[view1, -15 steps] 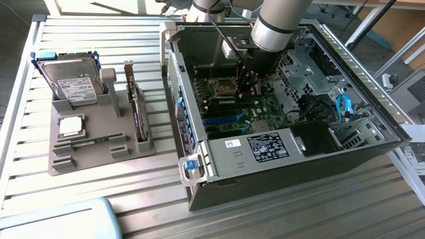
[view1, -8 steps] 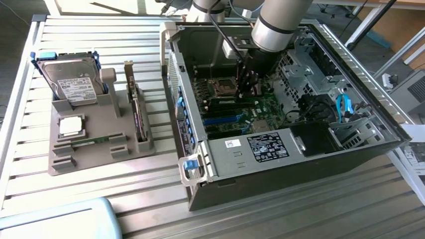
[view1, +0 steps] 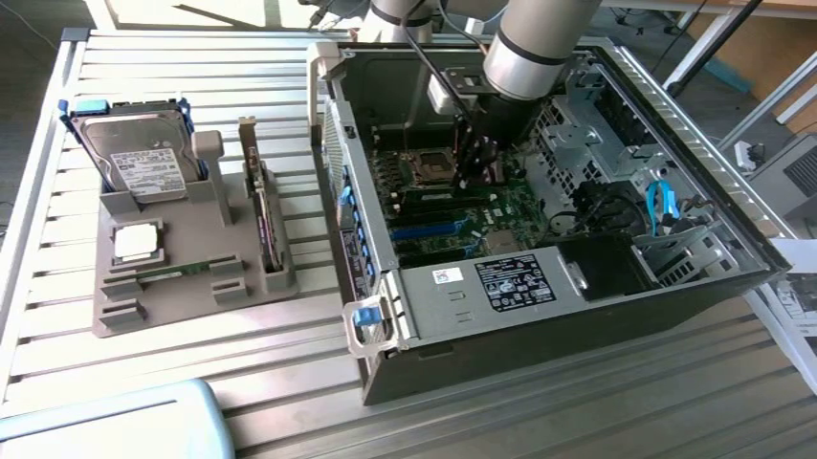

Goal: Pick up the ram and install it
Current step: 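Insert the ram into the slot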

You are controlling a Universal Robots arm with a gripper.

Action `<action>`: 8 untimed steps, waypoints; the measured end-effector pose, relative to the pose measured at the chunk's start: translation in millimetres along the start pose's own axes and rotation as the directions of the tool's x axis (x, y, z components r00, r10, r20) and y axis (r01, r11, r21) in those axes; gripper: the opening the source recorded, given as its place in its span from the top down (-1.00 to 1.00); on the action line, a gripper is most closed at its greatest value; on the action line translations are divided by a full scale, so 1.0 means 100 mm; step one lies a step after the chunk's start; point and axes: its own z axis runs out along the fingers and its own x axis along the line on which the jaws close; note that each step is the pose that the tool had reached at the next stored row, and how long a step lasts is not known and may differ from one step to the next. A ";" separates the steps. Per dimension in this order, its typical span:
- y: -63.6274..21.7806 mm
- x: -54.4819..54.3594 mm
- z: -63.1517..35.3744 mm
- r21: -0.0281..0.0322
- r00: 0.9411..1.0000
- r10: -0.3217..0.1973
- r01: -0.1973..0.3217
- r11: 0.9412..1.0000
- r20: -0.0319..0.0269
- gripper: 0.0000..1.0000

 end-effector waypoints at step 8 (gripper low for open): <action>0.002 0.02 0.000 0.000 1.000 -0.014 0.014 1.000 -0.001 0.73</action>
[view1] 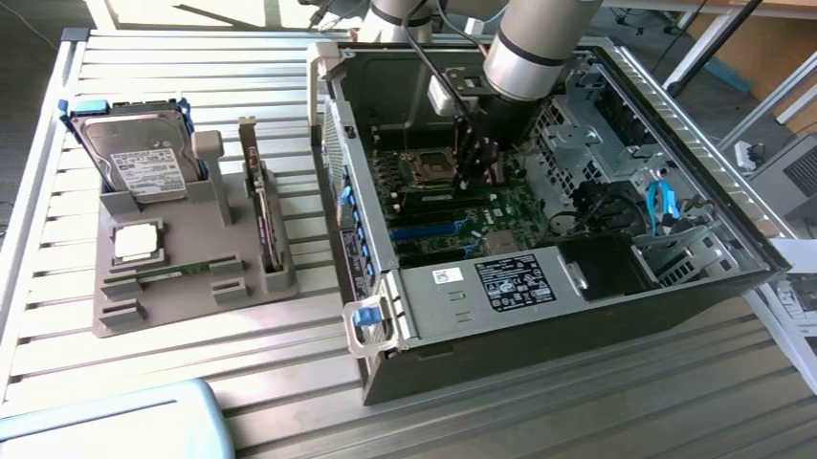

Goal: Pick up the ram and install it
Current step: 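Insert the ram into the slot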

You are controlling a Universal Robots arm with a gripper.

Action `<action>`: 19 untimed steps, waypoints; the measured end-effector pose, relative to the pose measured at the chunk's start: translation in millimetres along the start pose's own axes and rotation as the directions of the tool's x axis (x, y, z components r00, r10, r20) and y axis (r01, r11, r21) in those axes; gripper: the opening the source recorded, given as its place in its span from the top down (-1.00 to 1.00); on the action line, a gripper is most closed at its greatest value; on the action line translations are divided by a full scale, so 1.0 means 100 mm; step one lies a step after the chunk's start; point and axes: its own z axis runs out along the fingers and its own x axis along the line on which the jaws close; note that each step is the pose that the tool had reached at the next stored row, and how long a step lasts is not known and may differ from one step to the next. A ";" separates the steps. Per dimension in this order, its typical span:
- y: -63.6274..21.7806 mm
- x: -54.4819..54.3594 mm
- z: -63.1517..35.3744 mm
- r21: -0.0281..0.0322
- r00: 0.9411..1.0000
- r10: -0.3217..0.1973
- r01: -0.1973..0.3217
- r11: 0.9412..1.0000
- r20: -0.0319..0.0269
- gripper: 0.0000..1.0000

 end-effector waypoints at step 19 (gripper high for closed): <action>-0.002 0.00 0.026 0.000 1.000 -0.001 0.001 1.000 -0.004 0.73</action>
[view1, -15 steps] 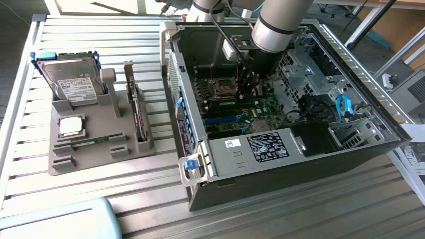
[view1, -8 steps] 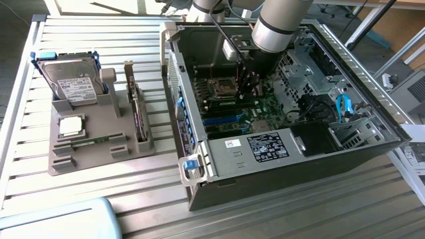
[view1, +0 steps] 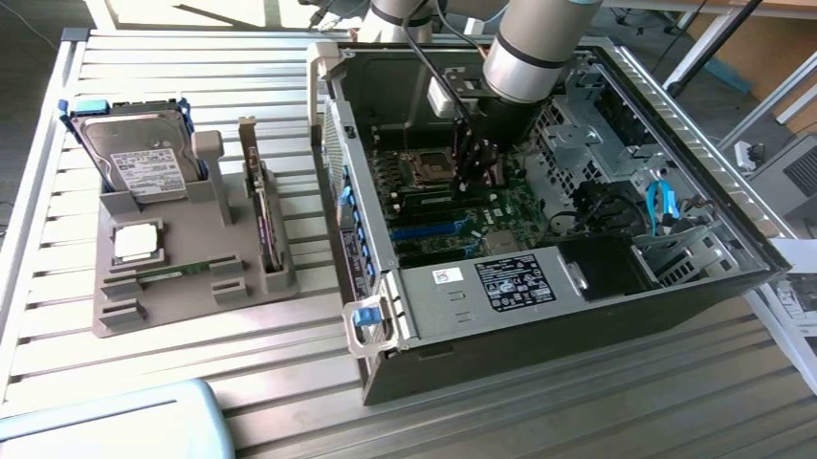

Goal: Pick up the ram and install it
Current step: 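Insert the ram into the slot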

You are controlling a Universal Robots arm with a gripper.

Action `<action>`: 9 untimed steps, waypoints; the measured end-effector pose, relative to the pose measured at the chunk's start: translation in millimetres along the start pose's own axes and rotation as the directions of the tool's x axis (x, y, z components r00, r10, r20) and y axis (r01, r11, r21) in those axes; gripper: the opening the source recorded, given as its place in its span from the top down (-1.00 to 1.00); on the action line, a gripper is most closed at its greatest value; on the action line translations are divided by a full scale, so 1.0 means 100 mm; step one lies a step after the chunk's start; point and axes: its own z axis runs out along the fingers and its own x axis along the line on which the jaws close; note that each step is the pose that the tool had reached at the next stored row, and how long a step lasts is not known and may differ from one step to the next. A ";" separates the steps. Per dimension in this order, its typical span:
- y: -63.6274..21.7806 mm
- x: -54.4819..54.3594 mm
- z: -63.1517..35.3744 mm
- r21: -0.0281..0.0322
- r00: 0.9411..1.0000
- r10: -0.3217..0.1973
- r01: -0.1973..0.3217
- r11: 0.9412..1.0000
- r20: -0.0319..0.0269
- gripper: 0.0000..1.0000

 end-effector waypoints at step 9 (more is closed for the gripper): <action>0.007 0.00 -0.060 0.001 1.000 0.000 0.000 1.000 -0.008 0.58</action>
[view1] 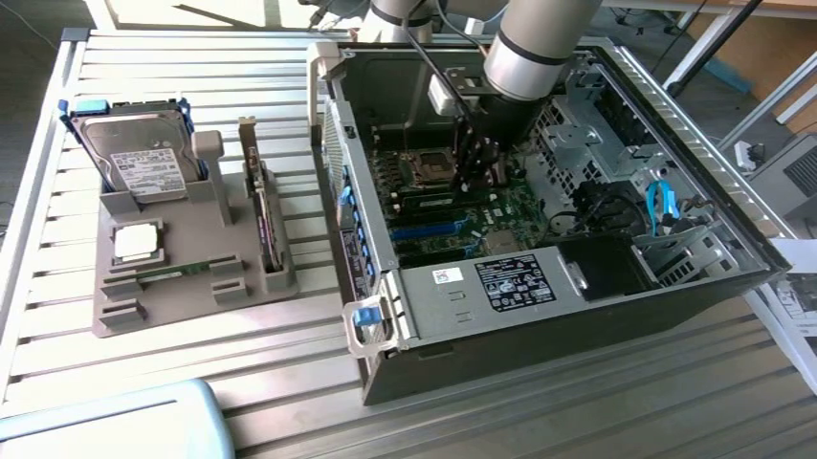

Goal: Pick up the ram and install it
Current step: 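Insert the ram into the slot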

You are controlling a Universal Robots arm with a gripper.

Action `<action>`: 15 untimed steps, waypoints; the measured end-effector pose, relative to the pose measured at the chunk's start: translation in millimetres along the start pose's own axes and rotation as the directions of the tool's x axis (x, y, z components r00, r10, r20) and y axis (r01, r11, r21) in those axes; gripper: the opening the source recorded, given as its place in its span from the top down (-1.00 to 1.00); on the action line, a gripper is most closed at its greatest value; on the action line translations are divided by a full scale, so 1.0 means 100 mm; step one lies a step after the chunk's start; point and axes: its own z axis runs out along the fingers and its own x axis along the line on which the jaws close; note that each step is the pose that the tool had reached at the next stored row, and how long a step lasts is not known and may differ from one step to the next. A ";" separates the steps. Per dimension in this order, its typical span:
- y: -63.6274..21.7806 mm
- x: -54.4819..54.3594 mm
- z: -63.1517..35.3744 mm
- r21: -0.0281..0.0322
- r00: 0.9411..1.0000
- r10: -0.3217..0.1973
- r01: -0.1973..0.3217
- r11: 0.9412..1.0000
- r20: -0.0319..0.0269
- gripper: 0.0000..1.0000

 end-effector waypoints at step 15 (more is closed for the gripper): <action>0.035 -0.01 -0.481 0.001 1.000 -0.001 0.001 1.000 -0.016 0.79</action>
